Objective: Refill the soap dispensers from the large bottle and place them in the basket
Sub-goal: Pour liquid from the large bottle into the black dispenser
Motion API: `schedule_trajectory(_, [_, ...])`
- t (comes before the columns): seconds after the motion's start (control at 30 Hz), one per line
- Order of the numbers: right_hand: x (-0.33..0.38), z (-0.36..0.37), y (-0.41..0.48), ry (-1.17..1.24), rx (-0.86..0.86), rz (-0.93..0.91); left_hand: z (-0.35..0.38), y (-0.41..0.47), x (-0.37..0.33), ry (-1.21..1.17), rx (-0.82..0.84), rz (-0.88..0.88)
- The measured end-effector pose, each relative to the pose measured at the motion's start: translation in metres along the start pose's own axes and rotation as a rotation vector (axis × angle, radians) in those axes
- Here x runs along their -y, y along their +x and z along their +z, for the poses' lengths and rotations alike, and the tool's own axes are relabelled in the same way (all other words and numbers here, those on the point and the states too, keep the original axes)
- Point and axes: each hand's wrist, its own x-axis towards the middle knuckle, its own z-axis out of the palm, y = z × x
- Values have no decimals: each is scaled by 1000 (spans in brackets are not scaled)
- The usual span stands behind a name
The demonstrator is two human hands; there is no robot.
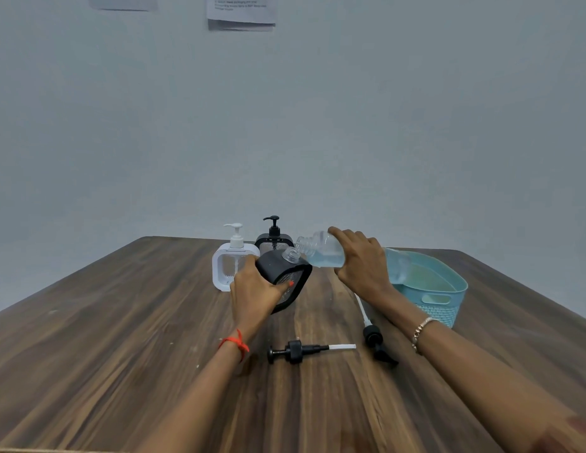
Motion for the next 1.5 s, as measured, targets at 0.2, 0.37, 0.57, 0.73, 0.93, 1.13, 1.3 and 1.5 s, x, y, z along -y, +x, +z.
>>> schedule_trajectory(0.2, [-1, 3, 0, -10, 7, -22, -1, 0, 3, 0, 0, 1])
schedule_trajectory(0.37, [-1, 3, 0, -12, 4, -28, 0, 0, 3, 3, -1, 4])
schedule_trajectory(0.57, [-1, 3, 0, -12, 2, -33, 1, -1, 4, 5, -3, 2])
schedule_trajectory(0.73, [-1, 3, -1, -12, 0, -43, 1, -2, 4, 12, -13, 2])
schedule_trajectory(0.93, [0, 2, 0, -14, -2, -46, 1, -2, 5, -1, -17, -2])
schedule_trajectory(1.13, [1, 1, 0, -13, 12, -47, 1, -3, 5, -8, -13, -2])
schedule_trajectory(1.3, [1, 0, -2, -14, 22, -39, 1, -5, 7, -4, -22, 7])
schedule_trajectory(1.5, [3, -1, -3, 0, 31, -32, 2, -5, 7, -6, -24, 11])
